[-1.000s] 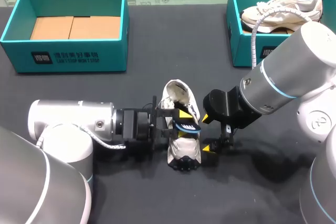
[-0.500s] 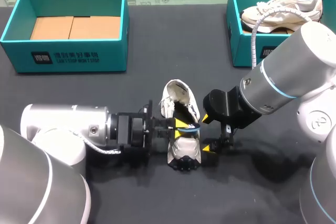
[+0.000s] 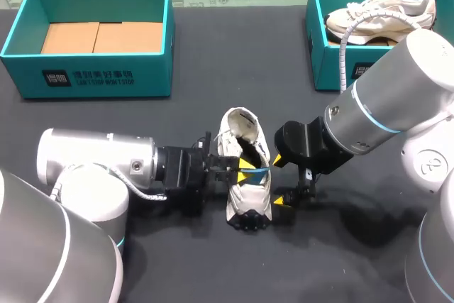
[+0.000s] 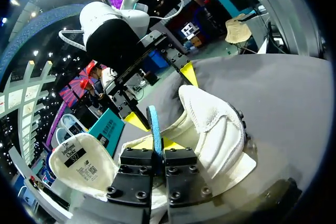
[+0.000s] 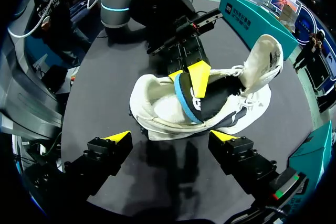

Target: Take the shoe out of the shoebox, open the shoe tongue, remove and reinsert the insole, then place the shoe into the shoebox

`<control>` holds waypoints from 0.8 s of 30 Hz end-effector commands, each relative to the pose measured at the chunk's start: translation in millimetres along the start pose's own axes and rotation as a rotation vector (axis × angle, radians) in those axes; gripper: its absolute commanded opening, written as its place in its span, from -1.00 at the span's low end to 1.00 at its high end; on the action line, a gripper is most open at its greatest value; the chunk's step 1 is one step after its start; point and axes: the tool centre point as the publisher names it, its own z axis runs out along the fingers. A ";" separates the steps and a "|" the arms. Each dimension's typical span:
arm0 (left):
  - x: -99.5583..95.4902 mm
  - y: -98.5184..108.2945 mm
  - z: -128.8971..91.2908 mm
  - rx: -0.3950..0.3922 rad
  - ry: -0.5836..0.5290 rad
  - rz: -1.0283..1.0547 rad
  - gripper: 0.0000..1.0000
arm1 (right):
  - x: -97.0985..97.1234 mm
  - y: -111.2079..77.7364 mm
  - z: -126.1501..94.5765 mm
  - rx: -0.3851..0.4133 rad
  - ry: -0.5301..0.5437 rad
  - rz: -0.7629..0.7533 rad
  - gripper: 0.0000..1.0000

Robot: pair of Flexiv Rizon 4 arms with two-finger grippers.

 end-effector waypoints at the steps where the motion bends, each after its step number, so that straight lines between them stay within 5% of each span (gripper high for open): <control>1: -1.7 1.8 1.6 0.007 -0.004 -0.008 -1.00 | 1.5 -0.6 0.7 -0.001 -0.003 0.000 1.00; 4: -1.6 -5.7 -1.8 0.036 -0.019 -0.020 -1.00 | 1.5 -0.6 0.7 -0.001 -0.003 0.000 1.00; 6: -1.5 -12.4 -4.1 0.055 -0.025 -0.018 -0.27 | 1.5 -0.6 0.7 -0.001 -0.003 0.000 1.00; 7: -1.6 -15.9 -5.5 0.060 -0.028 -0.014 -0.22 | 1.5 -0.6 0.7 -0.001 -0.003 0.000 1.00; 18: -1.1 -41.4 -10.9 0.112 -0.049 -0.001 -0.59 | 1.5 -0.6 0.7 -0.001 -0.003 0.000 1.00; 24: -1.1 -48.2 -8.7 0.126 -0.033 0.009 -0.46 | 1.5 -0.6 0.7 -0.001 -0.003 0.000 1.00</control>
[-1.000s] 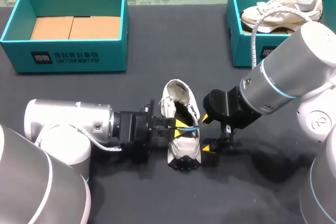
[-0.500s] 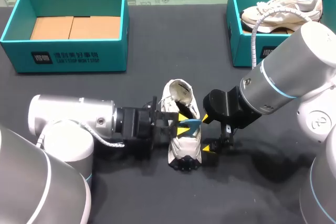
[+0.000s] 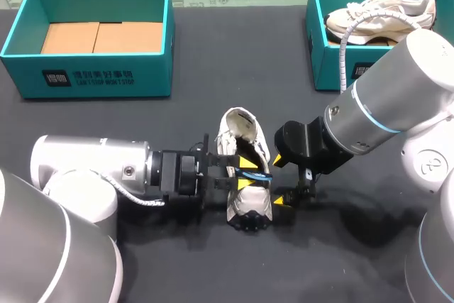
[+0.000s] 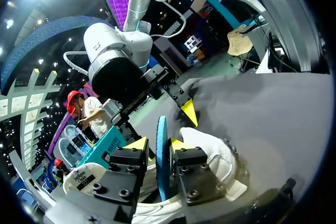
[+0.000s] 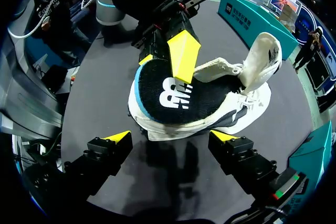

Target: Take the shoe out of the shoebox, open the shoe tongue, remove and reinsert the insole, then place the shoe into the shoebox

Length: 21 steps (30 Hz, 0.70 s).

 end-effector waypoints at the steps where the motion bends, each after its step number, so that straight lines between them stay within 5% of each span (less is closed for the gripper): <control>1: -0.7 -2.4 -0.3 0.001 0.007 0.004 -0.50 | 1.5 -0.6 0.7 -0.001 -0.003 0.000 1.00; 3: -0.6 -2.5 0.5 -0.001 0.016 0.012 -0.72 | 1.5 -0.6 0.7 -0.001 -0.003 0.000 1.00; 4: 0.7 -1.3 1.5 -0.009 0.033 0.020 -1.00 | 1.5 -0.6 0.7 -0.001 -0.003 0.000 1.00; 21: 9.5 50.6 3.1 -0.208 0.142 0.038 -1.00 | 1.5 -0.6 0.7 -0.001 -0.003 0.000 1.00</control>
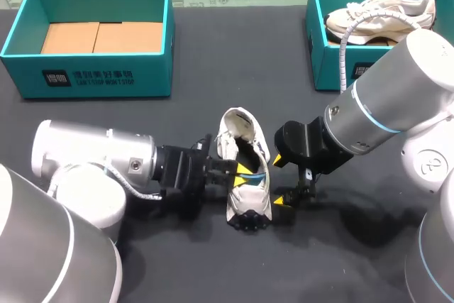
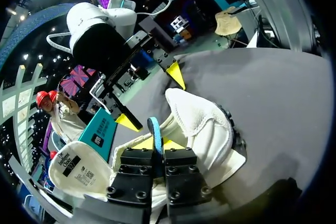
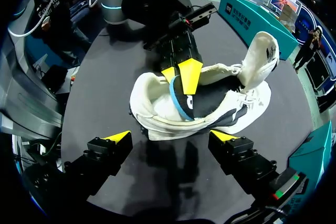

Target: Take the shoe out of the shoebox, open the shoe tongue, remove and reinsert the insole, then place the shoe into the shoebox

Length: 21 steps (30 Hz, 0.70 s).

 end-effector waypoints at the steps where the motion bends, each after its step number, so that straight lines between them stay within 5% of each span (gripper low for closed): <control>1: -2.9 4.8 7.9 -0.016 0.022 -0.012 -1.00 | 1.5 -0.6 0.7 -0.001 -0.003 0.000 1.00; 5: -5.0 -4.7 2.4 0.033 -0.006 -0.029 -1.00 | 1.5 -0.6 0.7 -0.001 -0.003 0.000 1.00; 6: -5.3 -6.8 1.3 0.040 -0.010 -0.030 -0.52 | 1.5 -0.6 0.7 -0.001 -0.003 0.000 1.00; 7: -5.6 -9.0 0.3 0.050 -0.015 -0.033 -0.40 | 1.5 -0.6 0.7 -0.001 -0.003 0.000 1.00; 18: -11.3 -28.7 -6.9 0.122 -0.055 -0.053 -0.37 | 1.5 -0.6 0.7 -0.001 -0.003 0.000 1.00; 21: -12.7 -32.2 -6.4 0.145 -0.054 -0.056 -0.65 | 1.5 -0.6 0.7 -0.001 -0.003 0.000 1.00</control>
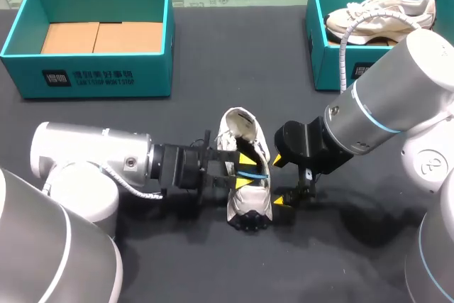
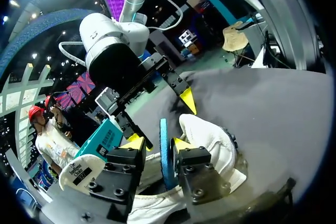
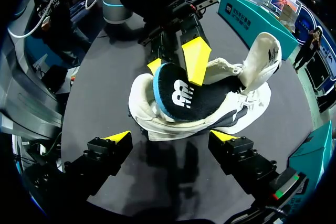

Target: Take the shoe out of the shoebox, open the shoe tongue, remove and reinsert the insole, then place the shoe into the shoebox

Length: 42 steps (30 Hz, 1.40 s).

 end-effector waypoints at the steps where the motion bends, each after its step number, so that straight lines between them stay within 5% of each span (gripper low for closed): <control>1: -0.2 -5.1 -1.5 0.015 0.001 0.001 -0.86 | 1.5 -0.6 0.7 -0.001 -0.003 0.000 1.00; 9: 3.8 0.7 6.1 -0.015 0.082 0.009 -1.00 | 1.5 -0.6 0.7 -0.001 -0.003 0.000 1.00; 22: 4.4 44.6 2.3 -0.214 0.126 0.030 -1.00 | 1.5 -0.6 0.7 -0.001 -0.003 0.000 1.00; 29: 5.1 31.4 -2.8 -0.155 0.133 -0.004 -1.00 | 1.5 -0.6 0.7 -0.001 -0.003 0.000 1.00; 31: 5.6 25.1 -4.4 -0.130 0.131 -0.010 -0.47 | 1.5 -0.6 0.7 -0.001 -0.003 0.000 1.00; 33: 5.4 19.5 -6.6 -0.107 0.127 -0.017 -0.21 | 1.5 -0.6 0.7 -0.001 -0.003 0.000 1.00; 42: 0.4 3.3 -18.0 -0.081 0.123 -0.029 -0.11 | 1.5 -0.6 0.7 -0.001 -0.003 0.000 1.00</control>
